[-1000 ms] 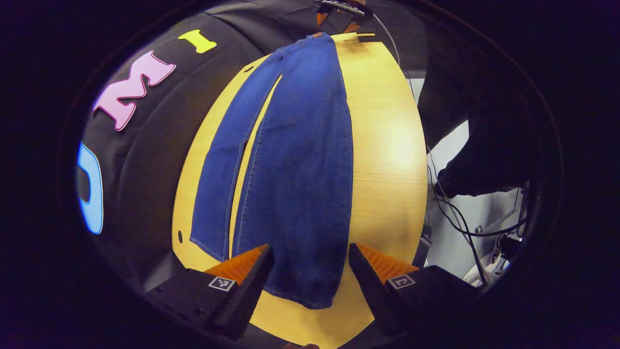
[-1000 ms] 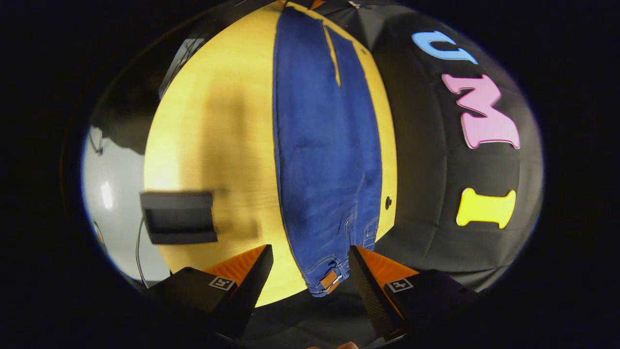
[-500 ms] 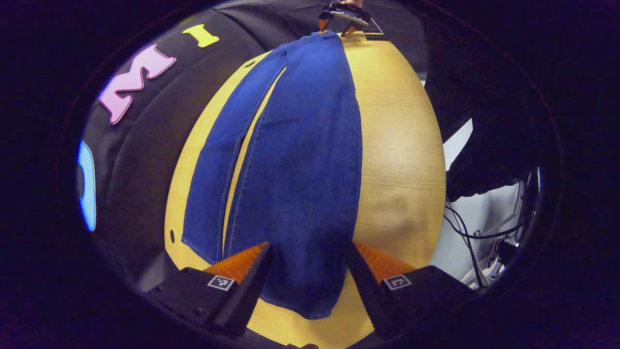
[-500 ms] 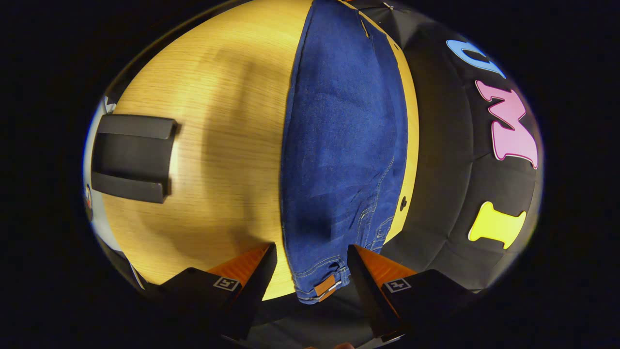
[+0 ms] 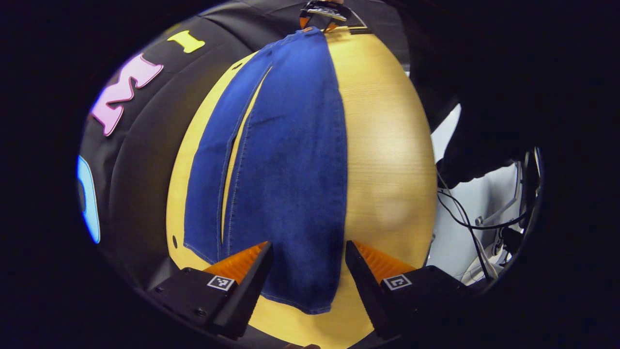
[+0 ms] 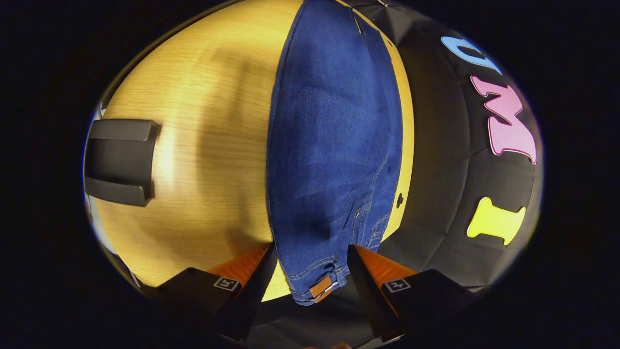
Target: Grasp the waist and the cuffs of the jeans and fold them to make the two legs overlap; first hold the waist and fold one-third of the jeans toward the cuffs, then hold the cuffs and fold the remaining one-third in the same direction to finish folding.
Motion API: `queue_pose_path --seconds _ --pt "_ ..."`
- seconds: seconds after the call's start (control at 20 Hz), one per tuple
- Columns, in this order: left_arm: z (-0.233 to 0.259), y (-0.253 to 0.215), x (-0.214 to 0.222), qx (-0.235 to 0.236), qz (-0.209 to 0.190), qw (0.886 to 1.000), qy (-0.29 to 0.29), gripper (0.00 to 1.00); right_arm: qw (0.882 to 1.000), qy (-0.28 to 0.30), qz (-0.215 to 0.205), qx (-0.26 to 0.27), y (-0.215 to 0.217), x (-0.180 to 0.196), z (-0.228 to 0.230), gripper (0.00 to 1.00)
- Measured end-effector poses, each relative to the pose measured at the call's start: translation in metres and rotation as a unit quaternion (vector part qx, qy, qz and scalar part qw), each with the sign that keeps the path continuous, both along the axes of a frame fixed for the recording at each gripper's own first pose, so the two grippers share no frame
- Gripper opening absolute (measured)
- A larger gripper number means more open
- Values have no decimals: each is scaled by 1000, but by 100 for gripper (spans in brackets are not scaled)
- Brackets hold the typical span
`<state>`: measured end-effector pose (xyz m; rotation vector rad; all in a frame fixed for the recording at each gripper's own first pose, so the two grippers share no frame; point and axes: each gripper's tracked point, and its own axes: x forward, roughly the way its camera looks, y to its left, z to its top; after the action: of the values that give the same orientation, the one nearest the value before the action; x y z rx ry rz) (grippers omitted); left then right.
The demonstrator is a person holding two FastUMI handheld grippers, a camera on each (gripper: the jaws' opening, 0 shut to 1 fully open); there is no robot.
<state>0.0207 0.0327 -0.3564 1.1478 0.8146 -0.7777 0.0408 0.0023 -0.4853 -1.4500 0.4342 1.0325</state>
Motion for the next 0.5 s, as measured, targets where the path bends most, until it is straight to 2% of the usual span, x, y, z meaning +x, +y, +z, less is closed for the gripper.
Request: queue_pose_path --seconds 0.1,0.25,0.35,0.4,0.45,0.5 --pt "-2 1 4 5 0 1000 -1 96 1000 2 -6 -2 -1 1 0 91" --pt "-3 1 4 23 -28 999 -6 96 1000 5 -16 -2 -2 3 -1 92" --pt "-9 0 0 24 -33 999 17 93 1000 10 -30 0 -2 4 -1 91" --pt "-11 1 -4 21 -26 999 31 81 999 23 -39 0 -3 3 -4 94" --pt "-13 0 -5 19 -23 999 38 73 998 35 -50 -3 -6 0 -9 90" --pt "-12 1 -7 18 -23 998 47 65 998 36 -55 -2 -6 2 -8 78"
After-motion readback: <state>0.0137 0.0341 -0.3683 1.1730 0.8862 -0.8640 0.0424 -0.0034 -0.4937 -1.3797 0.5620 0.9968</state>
